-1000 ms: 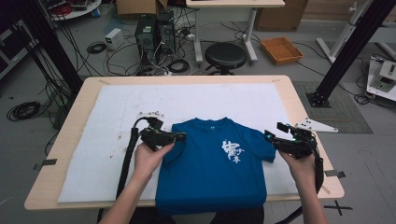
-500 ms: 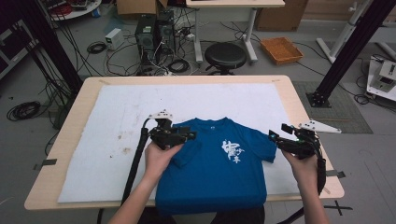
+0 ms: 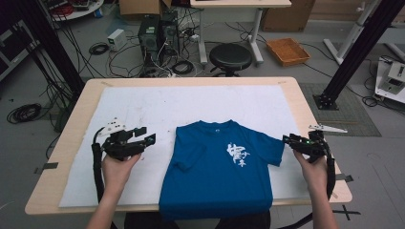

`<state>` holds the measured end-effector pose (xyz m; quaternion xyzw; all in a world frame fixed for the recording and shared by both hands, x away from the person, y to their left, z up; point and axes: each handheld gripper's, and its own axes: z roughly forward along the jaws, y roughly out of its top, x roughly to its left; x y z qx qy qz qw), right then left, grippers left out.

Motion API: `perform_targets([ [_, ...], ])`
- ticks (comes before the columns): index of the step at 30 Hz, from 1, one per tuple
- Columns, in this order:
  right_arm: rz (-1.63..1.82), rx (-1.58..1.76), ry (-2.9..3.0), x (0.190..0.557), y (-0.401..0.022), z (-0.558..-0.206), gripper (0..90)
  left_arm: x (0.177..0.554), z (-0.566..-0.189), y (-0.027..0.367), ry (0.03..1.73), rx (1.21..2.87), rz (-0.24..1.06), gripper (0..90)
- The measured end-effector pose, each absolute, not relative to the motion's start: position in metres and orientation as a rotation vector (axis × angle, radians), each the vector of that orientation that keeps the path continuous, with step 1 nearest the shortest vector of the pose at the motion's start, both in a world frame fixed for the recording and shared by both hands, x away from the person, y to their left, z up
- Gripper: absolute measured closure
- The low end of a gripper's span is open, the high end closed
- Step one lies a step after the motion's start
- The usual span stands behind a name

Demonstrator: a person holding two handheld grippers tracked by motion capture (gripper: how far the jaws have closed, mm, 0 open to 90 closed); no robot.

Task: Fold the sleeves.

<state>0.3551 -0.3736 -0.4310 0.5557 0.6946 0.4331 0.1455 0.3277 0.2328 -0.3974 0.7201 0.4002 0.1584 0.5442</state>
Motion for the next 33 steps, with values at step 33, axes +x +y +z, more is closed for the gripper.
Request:
perform_targets([
  [33,1.132,1.350,2.172,0.345,-0.294,-0.385,89.6,0.336,-0.400,0.229,0.935,1.733,0.299,44.5],
])
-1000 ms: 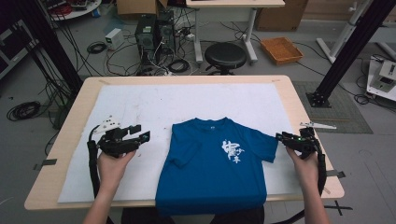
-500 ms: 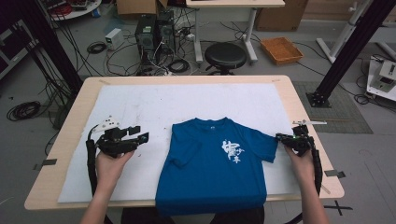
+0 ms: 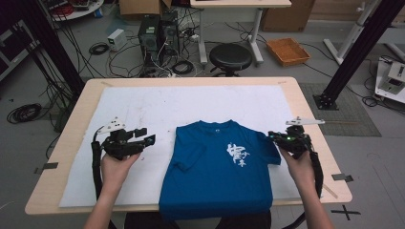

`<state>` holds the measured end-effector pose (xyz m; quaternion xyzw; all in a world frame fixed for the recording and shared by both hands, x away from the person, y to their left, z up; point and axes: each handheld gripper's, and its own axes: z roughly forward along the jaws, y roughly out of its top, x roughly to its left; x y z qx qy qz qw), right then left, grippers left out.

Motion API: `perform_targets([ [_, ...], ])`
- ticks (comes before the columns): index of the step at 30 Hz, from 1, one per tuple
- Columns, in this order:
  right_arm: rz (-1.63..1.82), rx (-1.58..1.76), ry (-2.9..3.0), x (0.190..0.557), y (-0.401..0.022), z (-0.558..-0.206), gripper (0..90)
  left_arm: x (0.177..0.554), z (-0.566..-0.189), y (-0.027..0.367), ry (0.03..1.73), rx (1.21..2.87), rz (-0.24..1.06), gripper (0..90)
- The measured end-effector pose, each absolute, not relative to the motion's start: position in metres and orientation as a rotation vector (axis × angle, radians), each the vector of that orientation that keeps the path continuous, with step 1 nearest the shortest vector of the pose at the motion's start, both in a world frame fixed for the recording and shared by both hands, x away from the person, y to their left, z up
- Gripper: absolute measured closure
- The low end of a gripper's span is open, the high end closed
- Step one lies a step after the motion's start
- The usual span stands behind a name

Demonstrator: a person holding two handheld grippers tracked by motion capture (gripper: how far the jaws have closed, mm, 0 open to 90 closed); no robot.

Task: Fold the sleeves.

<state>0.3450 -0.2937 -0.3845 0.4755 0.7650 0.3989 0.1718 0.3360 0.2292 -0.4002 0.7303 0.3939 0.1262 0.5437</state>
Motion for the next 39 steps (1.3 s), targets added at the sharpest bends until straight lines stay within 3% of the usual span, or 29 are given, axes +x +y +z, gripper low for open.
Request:
perform_targets([
  [7,1.061,1.229,2.263,0.350,-0.209,-0.379,89.5,0.337,-0.400,0.222,0.916,1.743,0.286,44.5],
  [10,1.049,1.209,2.277,0.355,-0.192,-0.381,89.0,0.338,-0.400,0.221,0.912,1.744,0.282,44.5],
  [13,1.063,1.202,2.290,0.361,-0.178,-0.383,79.4,0.337,-0.400,0.220,0.908,1.744,0.275,44.5],
  [14,1.083,1.198,2.276,0.361,-0.182,-0.383,71.9,0.337,-0.400,0.220,0.907,1.744,0.274,44.5],
  [23,1.184,1.301,2.150,0.355,-0.246,-0.386,52.2,0.340,-0.403,0.213,0.904,1.750,0.266,44.5],
  [39,1.259,1.267,2.074,0.345,-0.298,-0.404,41.0,0.348,-0.413,0.190,0.887,1.797,0.303,40.3],
])
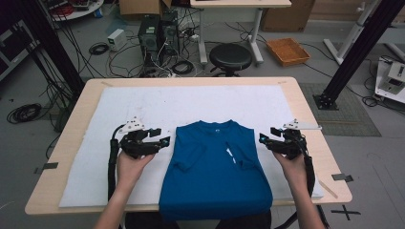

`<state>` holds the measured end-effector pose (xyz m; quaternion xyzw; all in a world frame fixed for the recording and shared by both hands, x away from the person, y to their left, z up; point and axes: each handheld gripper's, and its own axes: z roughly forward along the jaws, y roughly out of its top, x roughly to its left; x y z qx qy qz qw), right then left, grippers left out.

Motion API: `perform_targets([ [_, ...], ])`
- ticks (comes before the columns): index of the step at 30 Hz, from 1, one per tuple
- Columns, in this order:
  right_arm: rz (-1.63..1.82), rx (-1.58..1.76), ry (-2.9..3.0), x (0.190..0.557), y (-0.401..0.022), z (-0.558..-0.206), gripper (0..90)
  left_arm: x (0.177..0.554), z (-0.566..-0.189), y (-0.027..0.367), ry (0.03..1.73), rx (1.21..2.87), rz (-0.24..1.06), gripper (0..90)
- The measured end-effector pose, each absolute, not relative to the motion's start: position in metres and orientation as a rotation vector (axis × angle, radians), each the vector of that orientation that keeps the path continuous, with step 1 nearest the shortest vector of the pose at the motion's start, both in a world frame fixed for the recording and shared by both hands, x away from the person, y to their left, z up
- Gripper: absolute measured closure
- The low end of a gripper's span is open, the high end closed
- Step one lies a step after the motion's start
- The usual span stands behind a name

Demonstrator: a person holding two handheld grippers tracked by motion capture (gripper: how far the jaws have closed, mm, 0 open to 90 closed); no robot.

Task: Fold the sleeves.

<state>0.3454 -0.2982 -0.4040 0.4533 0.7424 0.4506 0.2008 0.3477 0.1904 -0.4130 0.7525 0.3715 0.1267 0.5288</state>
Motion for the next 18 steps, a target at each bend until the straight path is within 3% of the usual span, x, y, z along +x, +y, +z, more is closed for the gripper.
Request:
perform_targets([
  [13,1.291,1.278,2.046,0.3470,-0.3067,-0.4065,25.3,0.3428,-0.4123,0.1945,0.879,1.783,0.396,31.9],
  [18,1.306,1.289,2.050,0.3473,-0.3054,-0.4061,23.3,0.3411,-0.4112,0.1991,0.882,1.766,0.408,30.2],
])
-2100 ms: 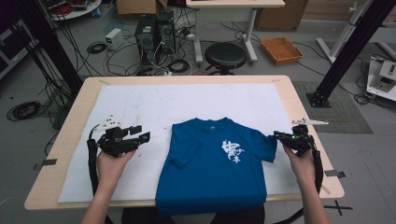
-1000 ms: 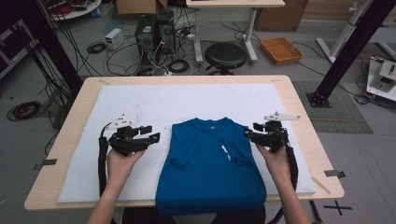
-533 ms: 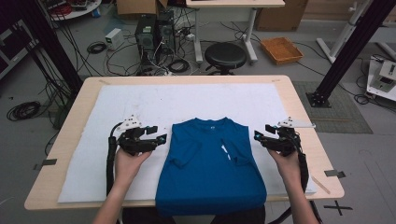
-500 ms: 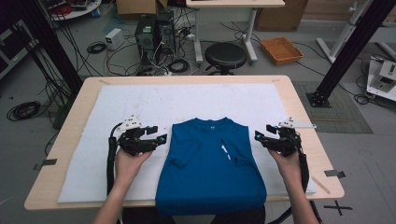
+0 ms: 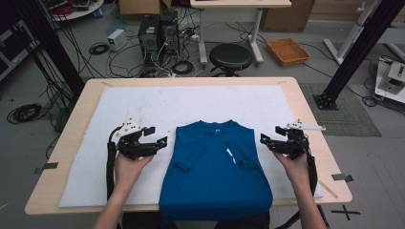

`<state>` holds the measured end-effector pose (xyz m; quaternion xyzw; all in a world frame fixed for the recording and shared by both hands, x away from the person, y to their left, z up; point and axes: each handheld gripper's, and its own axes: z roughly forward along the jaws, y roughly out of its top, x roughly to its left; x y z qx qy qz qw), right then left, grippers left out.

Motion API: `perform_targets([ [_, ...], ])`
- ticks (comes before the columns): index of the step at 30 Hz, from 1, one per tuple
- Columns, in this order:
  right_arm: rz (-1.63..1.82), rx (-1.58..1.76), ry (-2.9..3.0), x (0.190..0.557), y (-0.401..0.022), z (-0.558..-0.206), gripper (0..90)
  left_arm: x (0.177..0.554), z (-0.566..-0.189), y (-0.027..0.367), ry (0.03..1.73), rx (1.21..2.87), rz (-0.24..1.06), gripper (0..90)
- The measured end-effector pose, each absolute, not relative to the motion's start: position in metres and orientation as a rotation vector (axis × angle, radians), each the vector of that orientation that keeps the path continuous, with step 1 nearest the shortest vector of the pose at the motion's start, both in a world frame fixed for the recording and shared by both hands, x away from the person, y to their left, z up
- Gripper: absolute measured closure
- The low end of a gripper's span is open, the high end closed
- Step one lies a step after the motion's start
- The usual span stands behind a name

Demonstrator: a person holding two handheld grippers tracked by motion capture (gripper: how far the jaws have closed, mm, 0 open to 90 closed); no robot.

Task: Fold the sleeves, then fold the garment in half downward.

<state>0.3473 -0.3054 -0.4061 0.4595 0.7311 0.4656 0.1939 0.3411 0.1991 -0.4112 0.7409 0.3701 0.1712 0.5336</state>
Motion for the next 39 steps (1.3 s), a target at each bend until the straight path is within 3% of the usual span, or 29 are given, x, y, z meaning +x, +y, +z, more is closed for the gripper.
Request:
perform_targets([
  [7,1.333,1.286,2.026,0.346,-0.307,-0.403,21.9,0.339,-0.408,0.196,0.874,1.769,0.404,30.2],
  [18,1.318,1.314,2.028,0.355,-0.305,-0.406,42.9,0.354,-0.415,0.186,0.941,1.805,0.333,30.8],
  [24,1.314,1.370,2.031,0.365,-0.302,-0.411,48.0,0.377,-0.416,0.176,0.987,1.809,0.289,31.7],
  [39,1.110,1.385,2.132,0.404,-0.277,-0.424,63.3,0.424,-0.437,0.146,1.099,1.890,0.236,44.5],
])
